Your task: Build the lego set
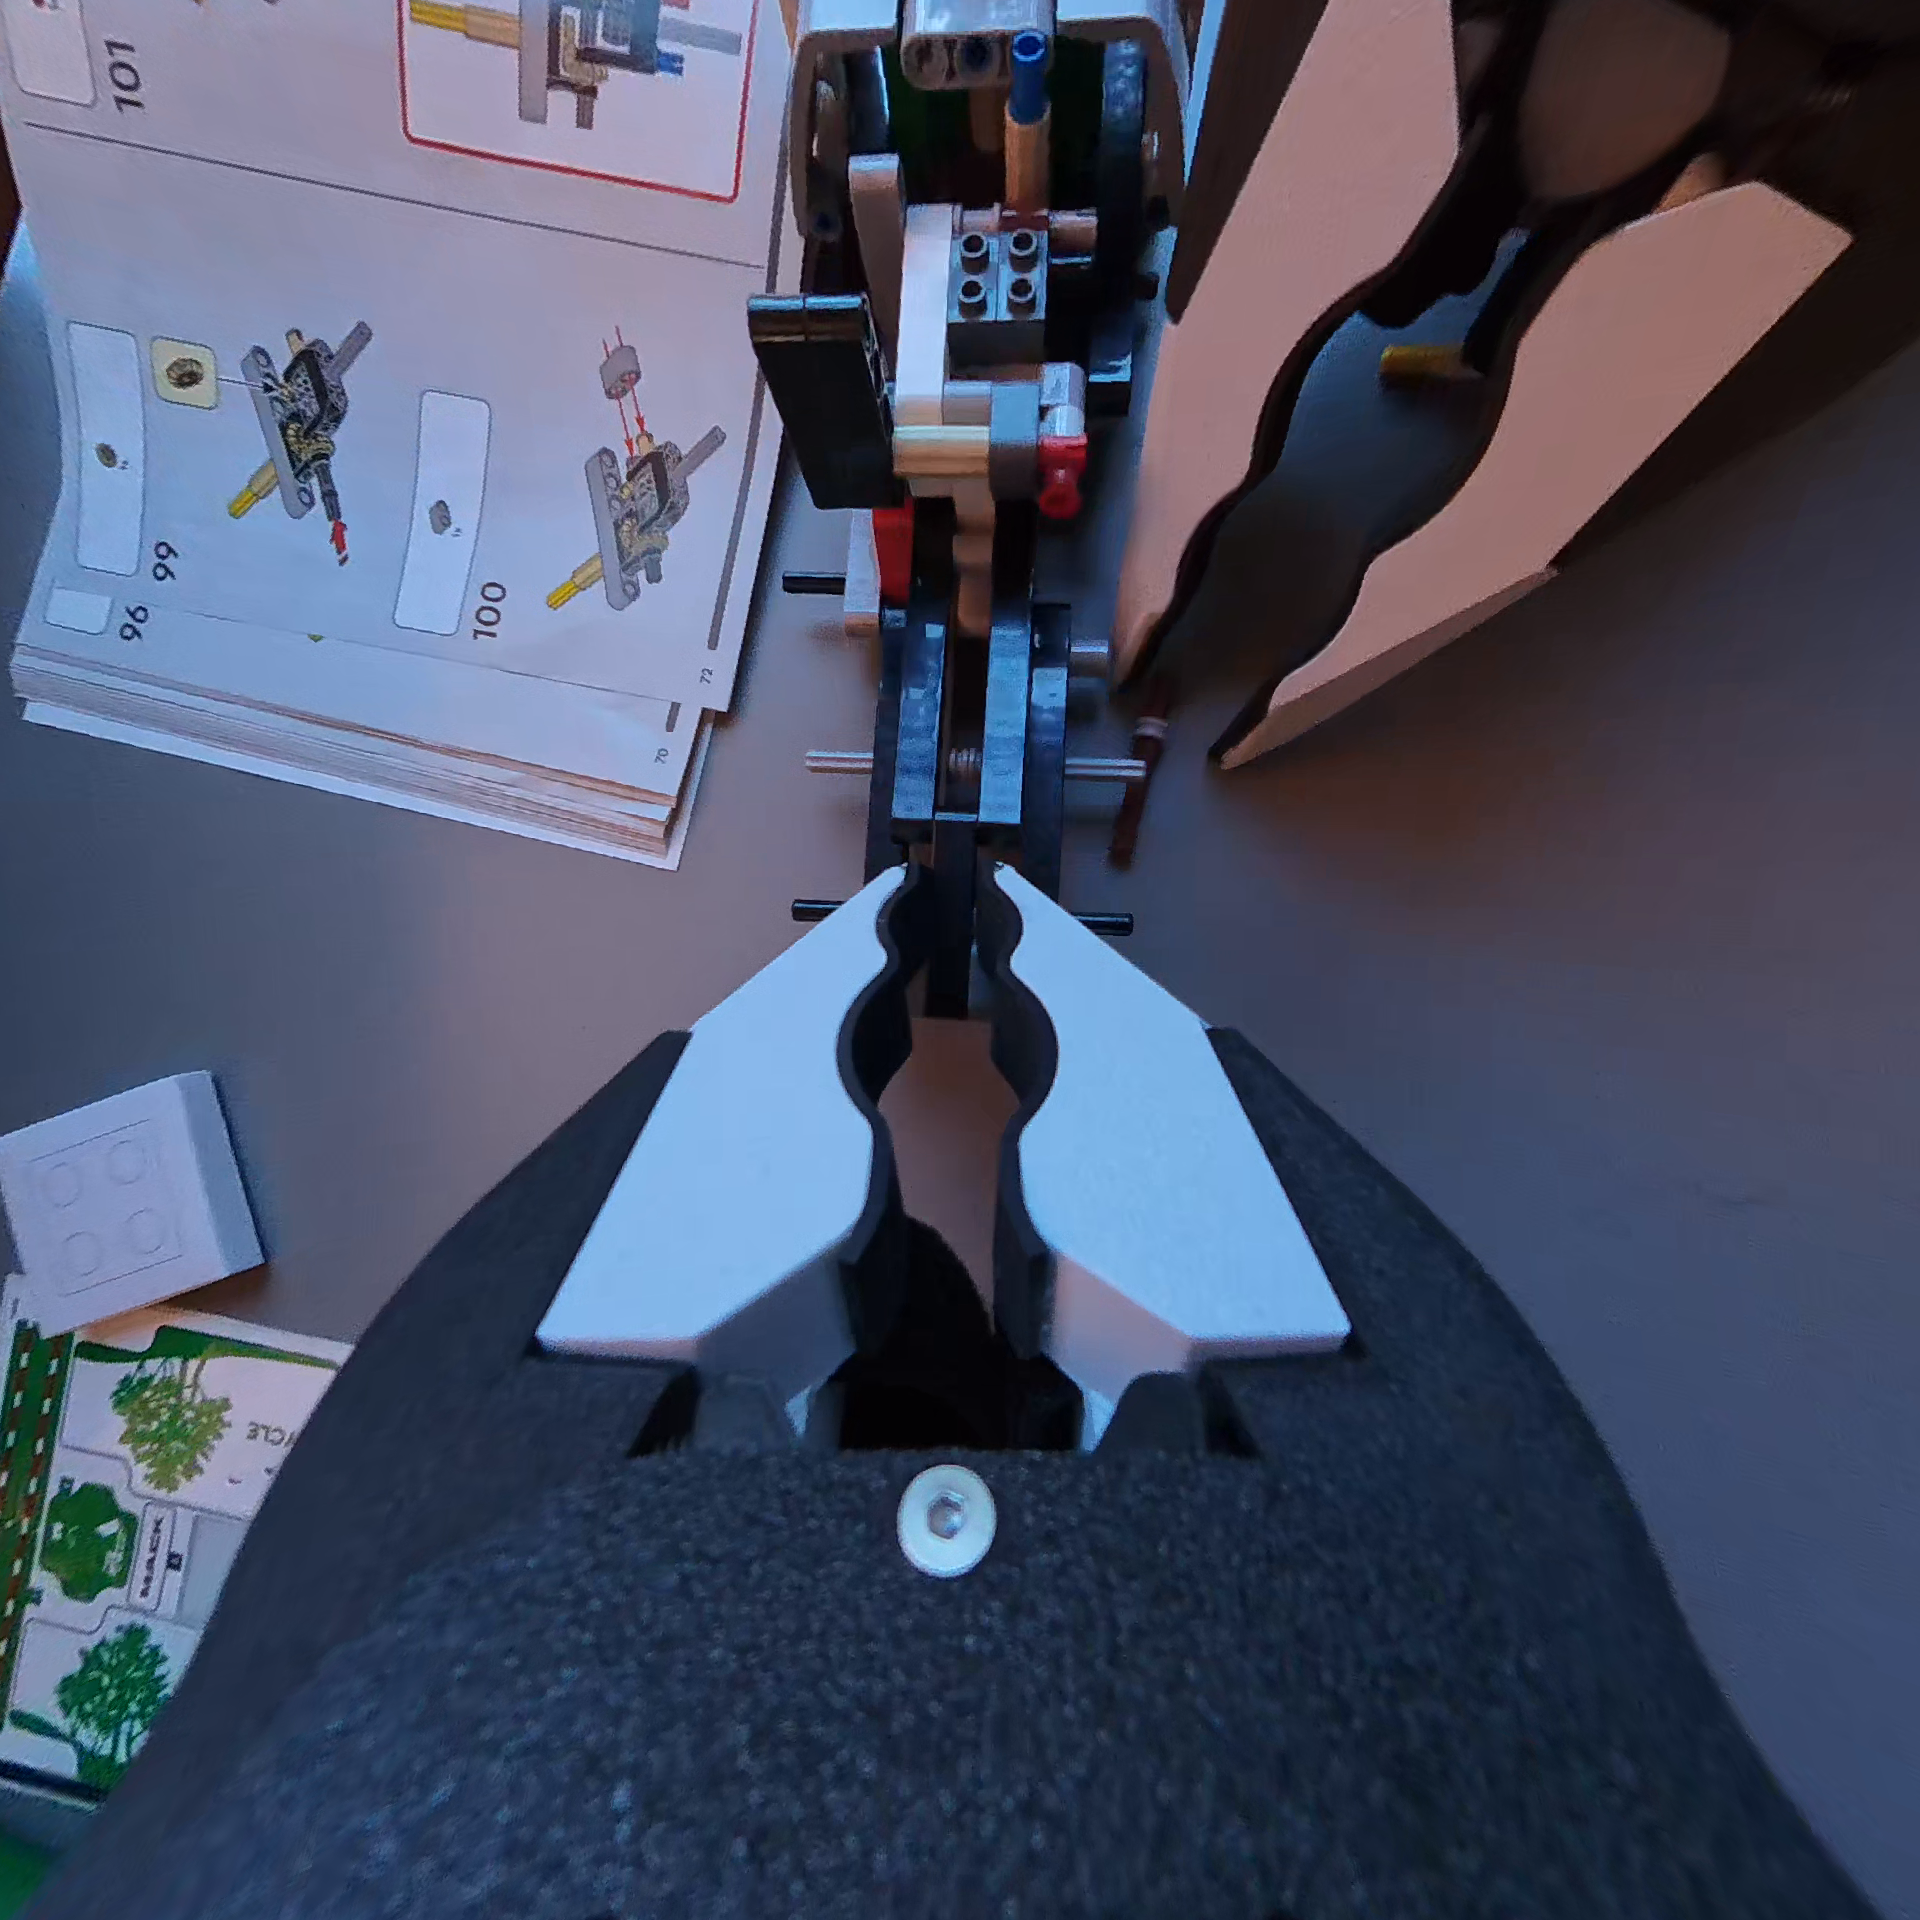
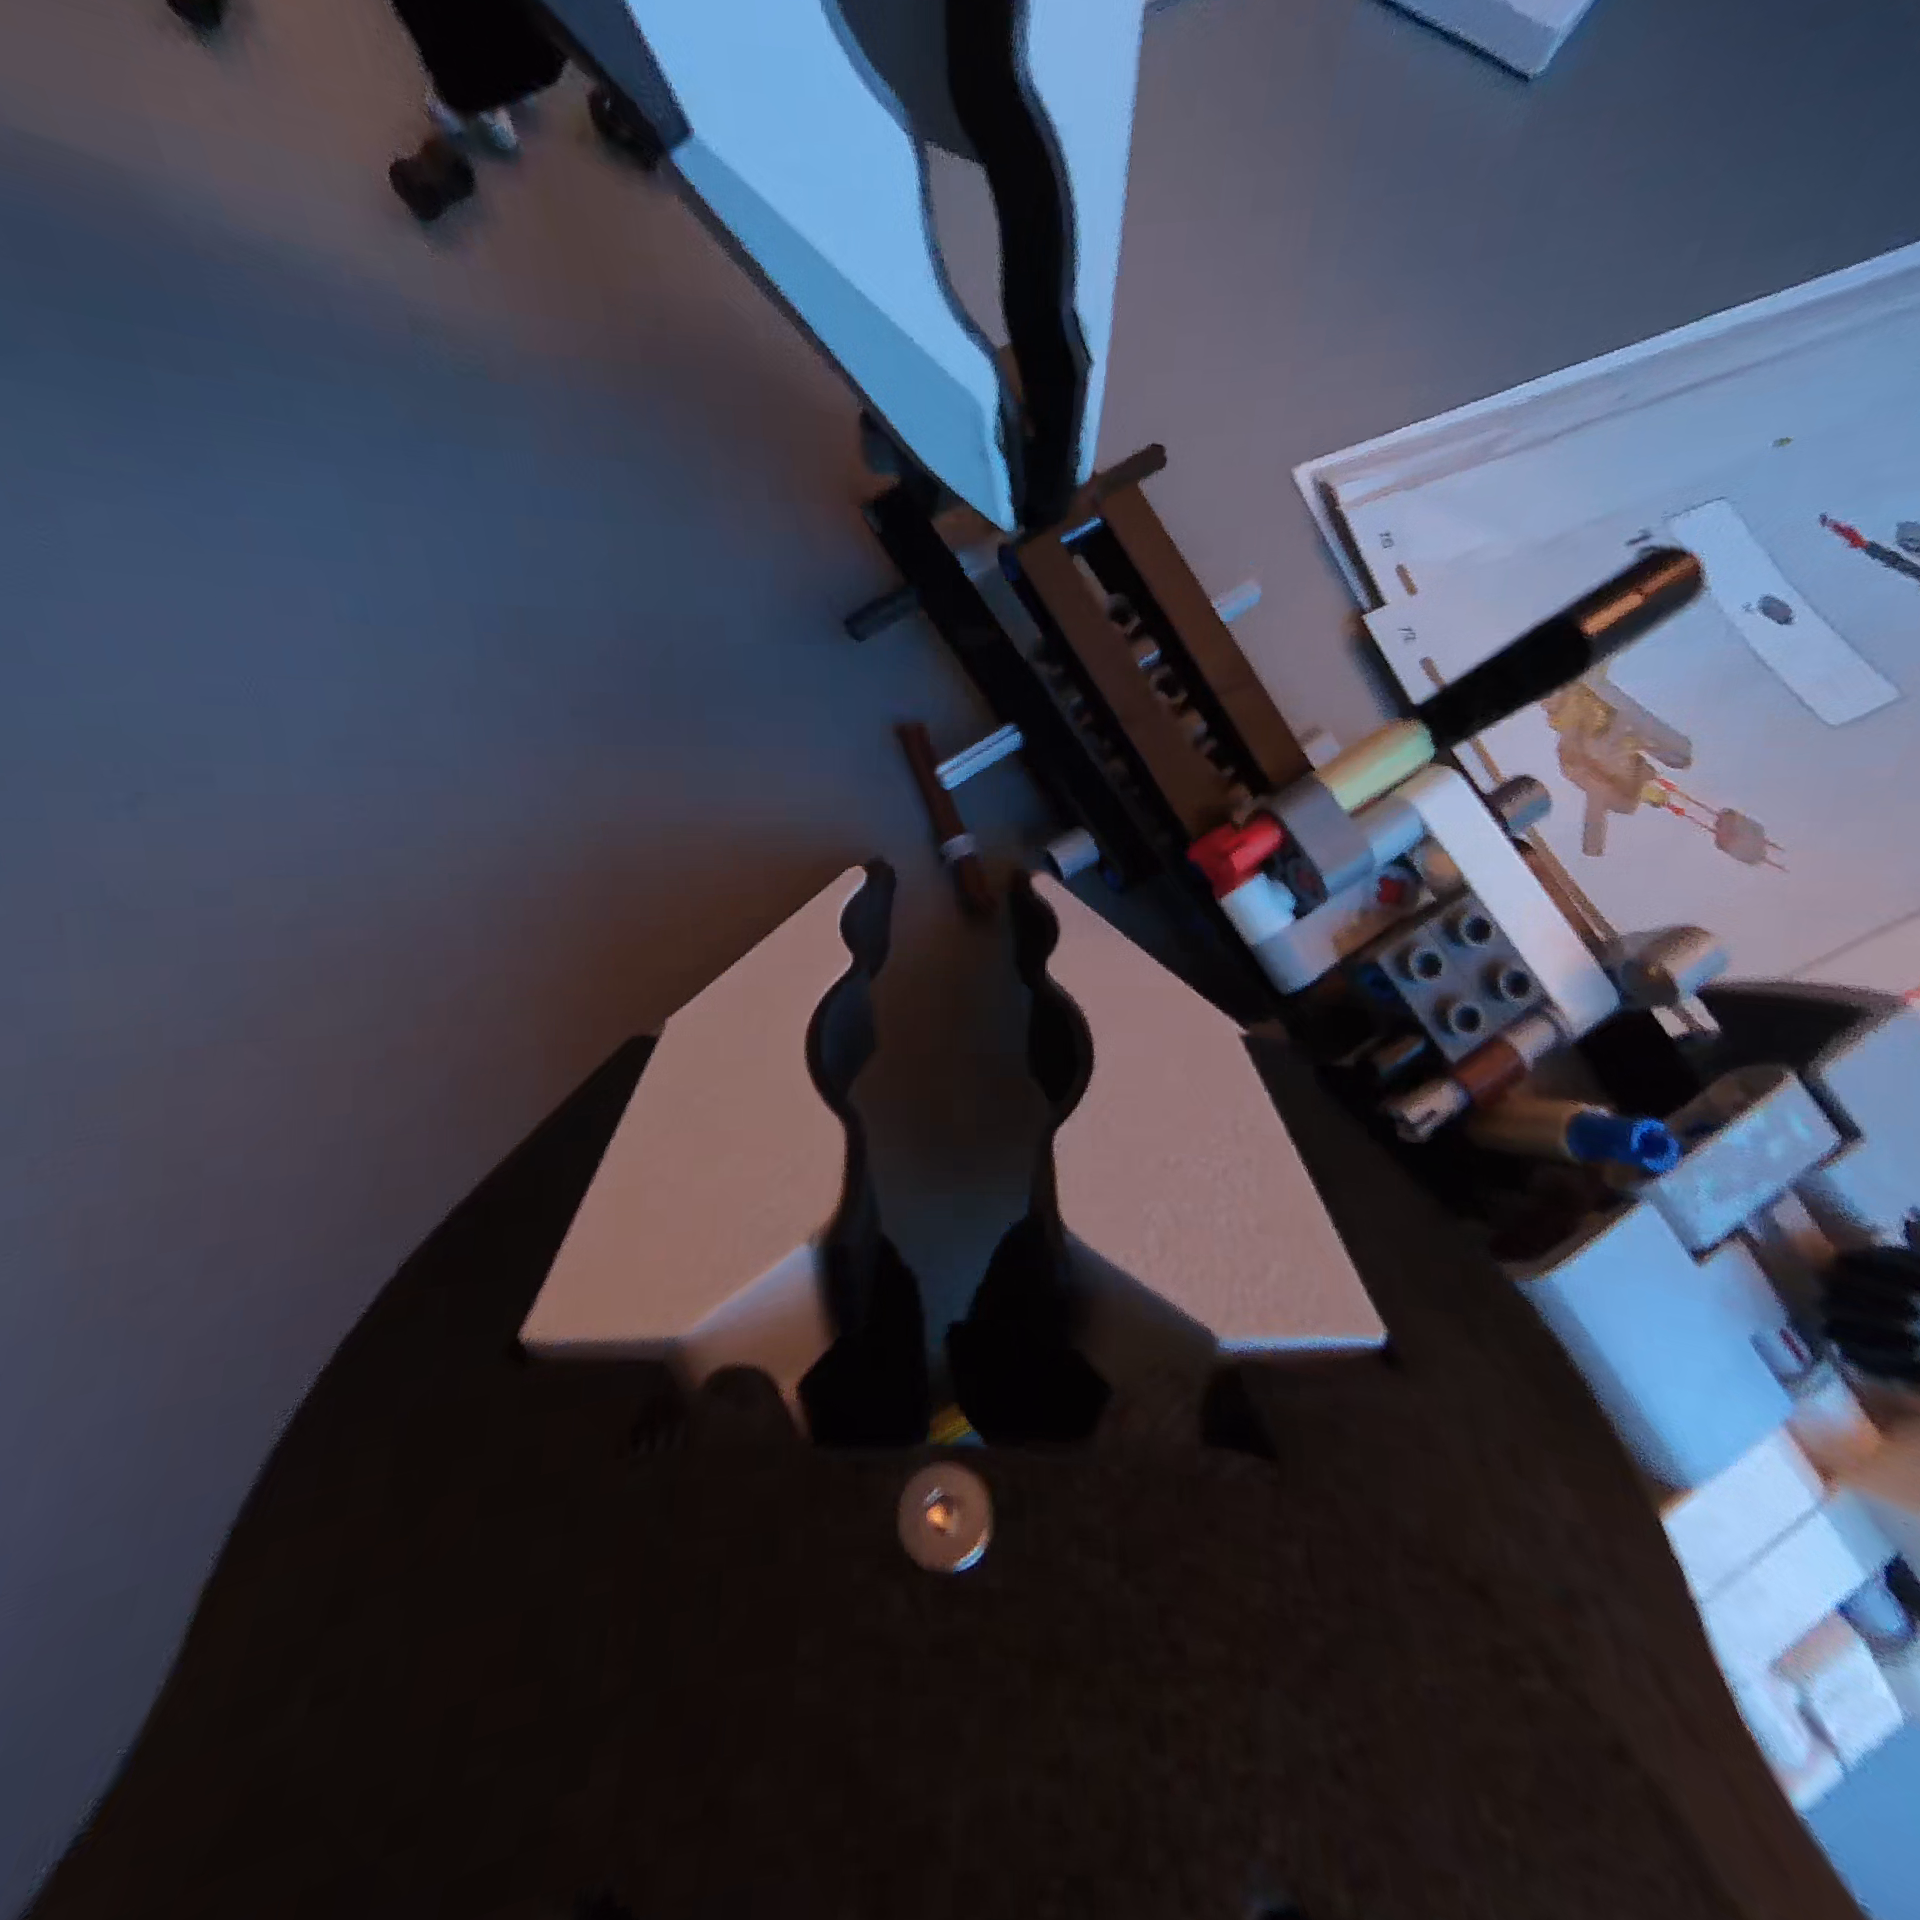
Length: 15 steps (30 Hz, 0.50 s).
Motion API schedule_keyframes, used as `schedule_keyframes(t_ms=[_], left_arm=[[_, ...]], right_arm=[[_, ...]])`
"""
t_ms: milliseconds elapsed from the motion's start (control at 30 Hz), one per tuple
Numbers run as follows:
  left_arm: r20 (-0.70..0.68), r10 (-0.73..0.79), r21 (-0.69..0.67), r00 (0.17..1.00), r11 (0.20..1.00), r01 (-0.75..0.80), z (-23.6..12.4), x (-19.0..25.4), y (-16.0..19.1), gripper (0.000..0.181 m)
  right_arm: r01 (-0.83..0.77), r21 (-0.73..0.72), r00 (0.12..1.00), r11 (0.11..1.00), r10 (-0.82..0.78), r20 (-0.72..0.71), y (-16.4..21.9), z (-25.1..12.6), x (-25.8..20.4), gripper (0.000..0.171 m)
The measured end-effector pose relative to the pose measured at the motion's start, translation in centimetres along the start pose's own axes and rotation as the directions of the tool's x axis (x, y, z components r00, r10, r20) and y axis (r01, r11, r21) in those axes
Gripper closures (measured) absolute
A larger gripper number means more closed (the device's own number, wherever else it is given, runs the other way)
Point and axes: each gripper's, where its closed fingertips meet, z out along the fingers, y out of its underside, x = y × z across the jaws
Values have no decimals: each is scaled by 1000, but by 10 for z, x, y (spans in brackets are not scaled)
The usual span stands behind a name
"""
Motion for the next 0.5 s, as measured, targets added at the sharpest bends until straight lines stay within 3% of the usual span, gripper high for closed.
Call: schedule_keyframes(t_ms=[133,267,500], left_arm=[[0,9,8,1000,1000,-9,4,2,4,176],[-13,-10,35,1000,999,10,4,12,2,176],[-13,-44,82,999,996,45,-5,53,-4,175]], right_arm=[[16,-7,1000,1000,-16,24,-2,2,-2,165],[54,-14,989,998,-52,135,6,-7,-28,165],[144,83,979,986,-154,134,18,-70,-63,166]])
